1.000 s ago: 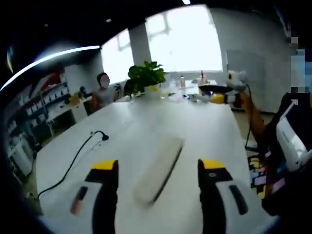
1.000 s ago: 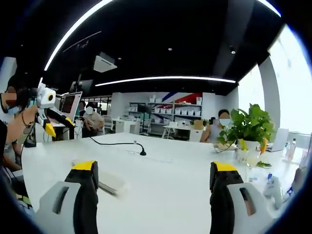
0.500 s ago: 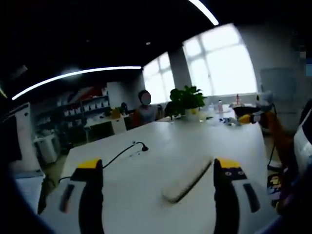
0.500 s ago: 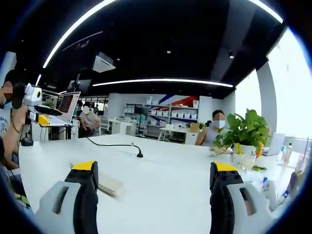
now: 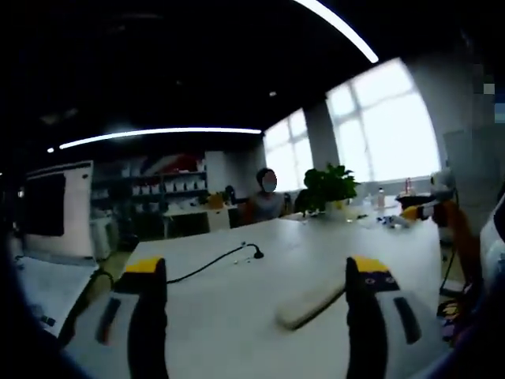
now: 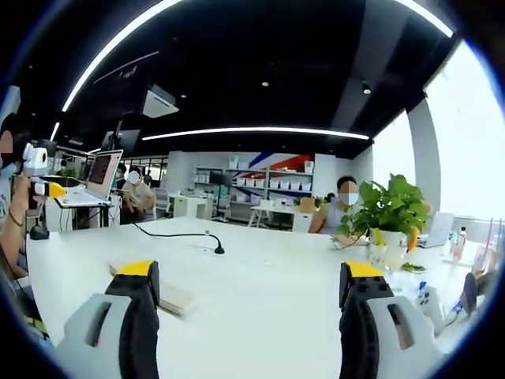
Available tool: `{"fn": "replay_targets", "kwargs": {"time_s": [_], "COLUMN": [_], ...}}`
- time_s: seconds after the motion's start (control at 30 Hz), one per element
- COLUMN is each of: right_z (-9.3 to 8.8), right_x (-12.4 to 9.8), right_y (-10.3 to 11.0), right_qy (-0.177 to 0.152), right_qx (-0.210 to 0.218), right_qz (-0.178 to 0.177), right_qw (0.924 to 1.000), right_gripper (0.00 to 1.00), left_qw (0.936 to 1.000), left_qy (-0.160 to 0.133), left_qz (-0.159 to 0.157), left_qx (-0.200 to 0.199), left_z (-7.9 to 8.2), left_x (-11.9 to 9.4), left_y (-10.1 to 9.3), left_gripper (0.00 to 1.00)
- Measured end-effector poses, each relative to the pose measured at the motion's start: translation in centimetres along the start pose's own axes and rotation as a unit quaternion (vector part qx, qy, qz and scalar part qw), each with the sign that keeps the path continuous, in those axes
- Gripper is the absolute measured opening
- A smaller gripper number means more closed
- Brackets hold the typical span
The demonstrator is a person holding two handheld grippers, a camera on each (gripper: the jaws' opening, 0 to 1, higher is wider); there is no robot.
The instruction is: Arrange the utensils inside the cutlery case until each visible utensil rests in its matching compartment.
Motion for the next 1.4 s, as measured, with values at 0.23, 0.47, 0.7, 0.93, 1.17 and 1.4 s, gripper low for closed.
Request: {"fn": "replay_targets", "kwargs": {"time_s": [0.23,0.47,0.7,0.93,1.17,1.4], "right_z": [-0.2,0.0,0.1,0.1,0.1,0.3], "right_x": [-0.3,-0.6,-0.6,-0.7,-0.8,-1.1], "right_y": [-0.6,-0.6,-0.2,-0.2,0.1,-0.1], "right_qy": [0.001,-0.003,-0.006,-0.005,-0.004,-0.008], "right_qx": [0.005,0.006,0.002,0.002,0.002,0.0], "right_qz": [-0.016,-0.022,-0.014,-0.014,-0.013,-0.018], "right_qw": [0.9999,0.9997,0.9999,0.9999,0.9999,0.9998], "right_gripper": [0.98,0.97,0.97,0.97,0.96,0.96], "left_qw": [0.9999,0.9996,0.9999,0.9998,0.9997,0.9997], "left_qy": [0.01,0.023,0.008,0.007,0.01,0.007], "left_qz": [0.007,0.003,0.001,-0.003,-0.003,-0.009], "left_qx": [0.006,0.019,0.007,0.017,0.022,0.02], "left_z": [-0.4,-0.7,-0.5,-0.7,-0.8,-0.7], "left_x": [-0.5,-0.3,-0.3,-0.3,-0.5,-0.5], "left_y": [0.2,-0.1,-0.1,-0.4,-0.4,-0.7], "left_gripper": [0.99,0.95,0.98,1.0,1.0,1.0]}}
Point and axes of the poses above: the point that each gripper's makers call its tool centre point, and the gripper's own axes: x roughly forward along the fingers, y roughly to its left, z roughly out of its top, the point moved 6 cm from there along -x, roughly backward along the fingers, and after that the axes turned 8 degrees about z, right-handed, at the moved point
